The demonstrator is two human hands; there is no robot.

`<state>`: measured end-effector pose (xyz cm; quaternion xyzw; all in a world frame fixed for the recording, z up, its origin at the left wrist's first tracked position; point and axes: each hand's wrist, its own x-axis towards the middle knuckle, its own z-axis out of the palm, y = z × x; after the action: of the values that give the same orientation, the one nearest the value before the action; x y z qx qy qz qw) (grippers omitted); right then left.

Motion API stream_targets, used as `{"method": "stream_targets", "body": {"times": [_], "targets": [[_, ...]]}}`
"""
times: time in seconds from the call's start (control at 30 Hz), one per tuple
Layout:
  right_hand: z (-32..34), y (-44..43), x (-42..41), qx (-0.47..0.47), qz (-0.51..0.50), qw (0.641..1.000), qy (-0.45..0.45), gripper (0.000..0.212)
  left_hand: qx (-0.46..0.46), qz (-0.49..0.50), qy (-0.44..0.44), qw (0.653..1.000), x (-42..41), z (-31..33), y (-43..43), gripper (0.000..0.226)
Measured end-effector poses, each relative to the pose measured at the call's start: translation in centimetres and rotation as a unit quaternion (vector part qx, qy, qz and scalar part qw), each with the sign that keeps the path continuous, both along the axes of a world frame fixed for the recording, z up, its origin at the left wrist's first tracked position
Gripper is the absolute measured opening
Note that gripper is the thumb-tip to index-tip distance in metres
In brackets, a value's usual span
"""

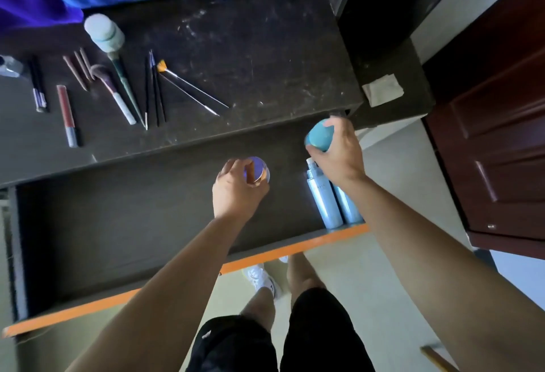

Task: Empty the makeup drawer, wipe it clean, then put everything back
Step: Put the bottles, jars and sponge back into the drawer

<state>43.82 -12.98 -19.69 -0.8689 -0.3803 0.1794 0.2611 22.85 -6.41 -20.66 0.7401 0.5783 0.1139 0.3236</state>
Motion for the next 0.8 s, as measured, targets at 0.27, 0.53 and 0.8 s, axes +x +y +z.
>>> {"method": "stream_targets", "body": {"times": [0.27,0.53,0.8], "targets": [[-3.7,-0.2,0.9,-0.028,0.030,0.999,-0.031,0.050,0.002,-0.069,0.023,0.997,1.2,-2.1,0.5,0.037],[-3.6,-3.5,2.6,-0.052,0.011,0.996,-0.066,0.058,-0.017,-0.075,0.016,0.997,6.5,-2.7,1.2,0.038],[-5.0,-6.0,4.0,-0.148,0.039,0.988,-0.017,0.070,-0.042,-0.127,-0.004,0.991,10.8,-4.7,1.1,0.040]]}}
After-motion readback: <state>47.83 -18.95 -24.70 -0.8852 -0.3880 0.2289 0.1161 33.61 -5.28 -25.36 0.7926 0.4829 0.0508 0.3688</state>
